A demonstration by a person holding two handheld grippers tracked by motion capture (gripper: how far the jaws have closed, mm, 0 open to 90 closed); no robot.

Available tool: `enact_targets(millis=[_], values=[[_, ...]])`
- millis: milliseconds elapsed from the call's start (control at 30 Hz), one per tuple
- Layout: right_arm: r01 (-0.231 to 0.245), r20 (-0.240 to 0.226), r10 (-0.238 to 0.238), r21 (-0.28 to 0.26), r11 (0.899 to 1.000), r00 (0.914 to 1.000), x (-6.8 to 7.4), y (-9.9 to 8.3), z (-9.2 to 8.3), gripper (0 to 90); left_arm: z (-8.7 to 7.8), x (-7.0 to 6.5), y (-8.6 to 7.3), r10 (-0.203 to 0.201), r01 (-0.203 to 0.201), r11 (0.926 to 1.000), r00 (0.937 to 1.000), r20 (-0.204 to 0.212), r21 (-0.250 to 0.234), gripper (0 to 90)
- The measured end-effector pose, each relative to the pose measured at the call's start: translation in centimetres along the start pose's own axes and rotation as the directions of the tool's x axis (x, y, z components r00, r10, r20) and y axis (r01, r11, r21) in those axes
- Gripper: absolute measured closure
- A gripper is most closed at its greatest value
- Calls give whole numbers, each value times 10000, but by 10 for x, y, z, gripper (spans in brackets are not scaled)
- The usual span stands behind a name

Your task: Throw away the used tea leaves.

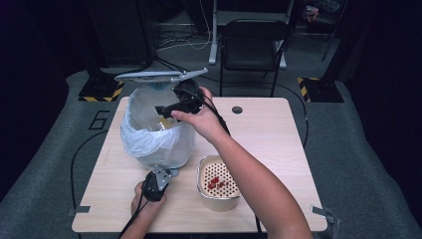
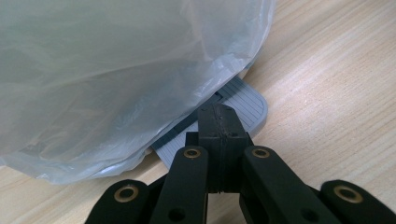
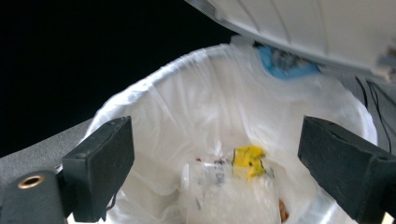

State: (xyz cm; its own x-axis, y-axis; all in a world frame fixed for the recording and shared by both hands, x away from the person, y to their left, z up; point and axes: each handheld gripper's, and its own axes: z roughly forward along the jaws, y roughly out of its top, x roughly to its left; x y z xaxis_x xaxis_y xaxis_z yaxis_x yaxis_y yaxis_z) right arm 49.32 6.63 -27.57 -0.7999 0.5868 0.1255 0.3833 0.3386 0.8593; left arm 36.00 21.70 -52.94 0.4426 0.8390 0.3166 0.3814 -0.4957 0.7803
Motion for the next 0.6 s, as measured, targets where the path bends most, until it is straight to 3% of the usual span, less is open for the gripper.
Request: enact_targets(millis=[100, 367, 467, 600], values=[[124, -52, -124, -29, 9999, 9999, 0, -2, -2, 103, 0, 0, 0, -11, 11, 10000, 10000, -2, -30, 900], [247, -199, -255, -360, 9990, 9995, -4, -19, -32, 144, 0, 0, 0, -54, 54, 10000, 10000, -6, -80, 900], [249, -147, -251, -140, 9996, 9996, -8, -24, -41, 146, 0, 1, -1, -257, 258, 9995, 9997, 41, -172, 899], [165, -324, -183, -566, 9983, 9993, -14, -40, -64, 151, 0, 2, -1, -253, 254, 9994, 9997, 32, -231, 897]])
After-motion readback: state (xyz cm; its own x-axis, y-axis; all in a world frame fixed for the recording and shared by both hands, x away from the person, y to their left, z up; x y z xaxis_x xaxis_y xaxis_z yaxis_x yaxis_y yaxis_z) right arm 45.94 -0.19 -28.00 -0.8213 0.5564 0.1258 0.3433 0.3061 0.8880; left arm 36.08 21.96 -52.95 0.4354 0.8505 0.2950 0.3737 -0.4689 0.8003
